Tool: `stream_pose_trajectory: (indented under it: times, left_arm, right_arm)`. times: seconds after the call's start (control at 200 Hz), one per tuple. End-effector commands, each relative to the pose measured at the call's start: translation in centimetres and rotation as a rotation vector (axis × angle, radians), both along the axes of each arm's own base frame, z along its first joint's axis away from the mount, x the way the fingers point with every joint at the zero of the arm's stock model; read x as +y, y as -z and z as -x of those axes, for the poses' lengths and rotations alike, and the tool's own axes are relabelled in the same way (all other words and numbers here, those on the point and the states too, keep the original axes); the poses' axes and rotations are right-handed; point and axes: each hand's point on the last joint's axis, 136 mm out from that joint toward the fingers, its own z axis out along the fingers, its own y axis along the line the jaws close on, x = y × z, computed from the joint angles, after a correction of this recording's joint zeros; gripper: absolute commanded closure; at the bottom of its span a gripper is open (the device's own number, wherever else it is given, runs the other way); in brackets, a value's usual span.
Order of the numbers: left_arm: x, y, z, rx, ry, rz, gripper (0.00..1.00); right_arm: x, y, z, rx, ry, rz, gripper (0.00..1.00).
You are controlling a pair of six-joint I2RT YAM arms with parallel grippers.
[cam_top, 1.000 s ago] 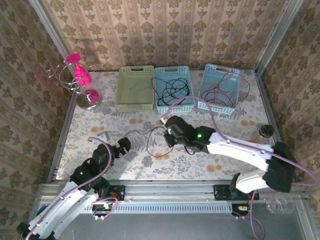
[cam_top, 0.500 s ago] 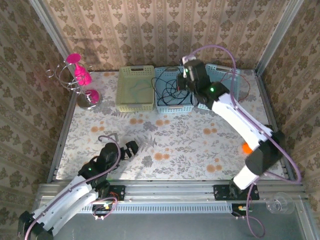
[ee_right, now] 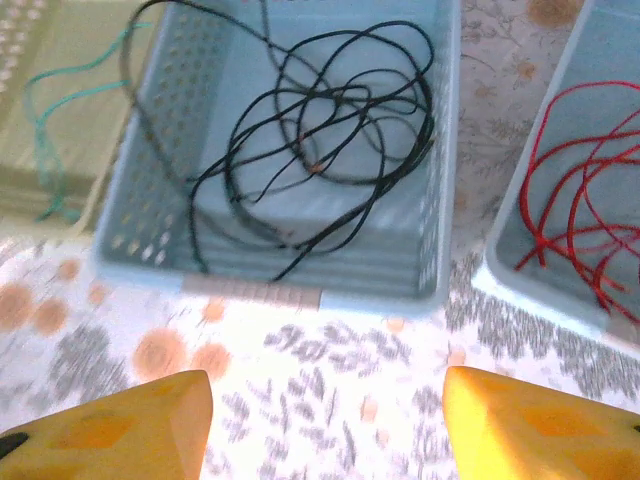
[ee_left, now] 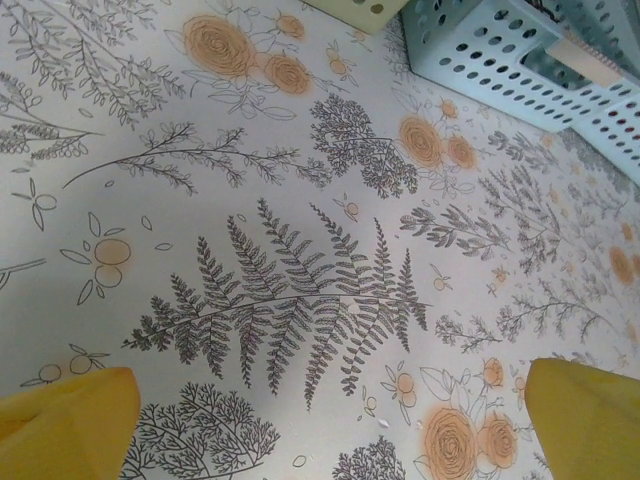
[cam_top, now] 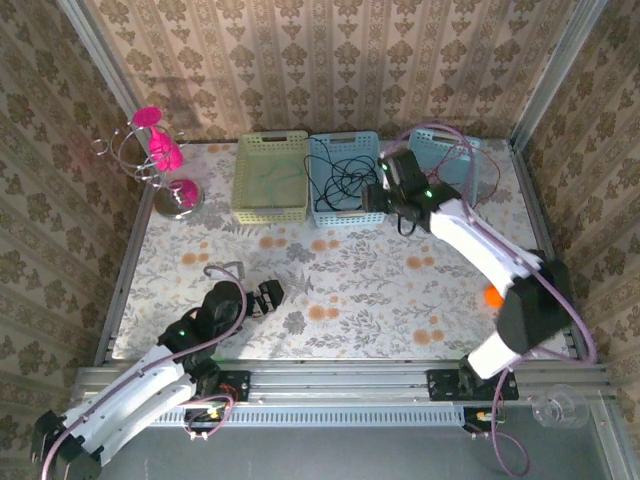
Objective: Untangle the cables
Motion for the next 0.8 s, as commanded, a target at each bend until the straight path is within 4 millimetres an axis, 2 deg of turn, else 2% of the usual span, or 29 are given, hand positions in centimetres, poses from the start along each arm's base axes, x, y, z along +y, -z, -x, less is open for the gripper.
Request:
stream_pose_trajectory:
  times: [0.0, 0.165, 0.195, 0.23, 0.3, 0.36, 0.4, 0.505, 0.62, 0.68, 0.795]
  left_arm:
    - [-0.8, -3.2, -1.0, -0.097, 0.049, -0.049, 0.00]
    - [-1.3, -5.0, -2.1, -0.138, 0.083, -0.187, 0.00]
    - [-1.3, -5.5, -2.5, -0.141, 0.082, -0.222, 0.00]
    - [-1.2, -5.6, -2.8, -0.131, 0.084, -0.278, 0.00]
    - [-0.9, -6.4, -3.4, -0.125, 0.077, -0.393, 0.00]
    - [-1.0, -7.2, -4.0, -0.182, 0.076, -0.504, 0.00]
    - [-1.1, -8.0, -4.3, -0.232, 0.068, -0.567, 0.00]
    - [-0.9, -9.6, -5.3, -0.318, 0.019, -0.675, 0.00]
    - [0.1, -9.2, -6.6, -0.353, -0.024, -0.790, 0.00]
    - [-0.7, -8.4, -7.3, -0.414, 0.045, -0.849, 0.00]
    - [-1.1, -8.5, -7.7, -0.469, 0.047, -0.798, 0.00]
  right_arm:
    - [0.3, -3.1, 3.6, -0.111, -0.039, -0.071, 0.35]
    - [-0.9, -1.3, 9.3, -0.113, -0.051, -0.143, 0.32]
    - [-1.1, -1.0, 10.2, -0.123, -0.052, -0.148, 0.23]
    - [-1.5, -0.7, 11.0, -0.132, -0.046, -0.157, 0.02]
    - [-2.4, -0.2, 12.2, -0.131, 0.001, -0.204, 0.00]
    - [-3.8, 0.3, 12.2, -0.150, 0.125, -0.277, 0.00]
    - [-4.4, 1.3, 12.2, -0.159, 0.179, -0.314, 0.00]
    - [-3.2, 3.7, 12.5, -0.172, 0.106, -0.342, 0.00]
    - [-4.4, 4.8, 12.1, -0.204, 0.134, -0.260, 0.00]
    - [-5.6, 4.6, 11.7, -0.223, 0.207, -0.240, 0.00]
    - [-7.6, 4.7, 11.1, -0.256, 0.360, -0.263, 0.00]
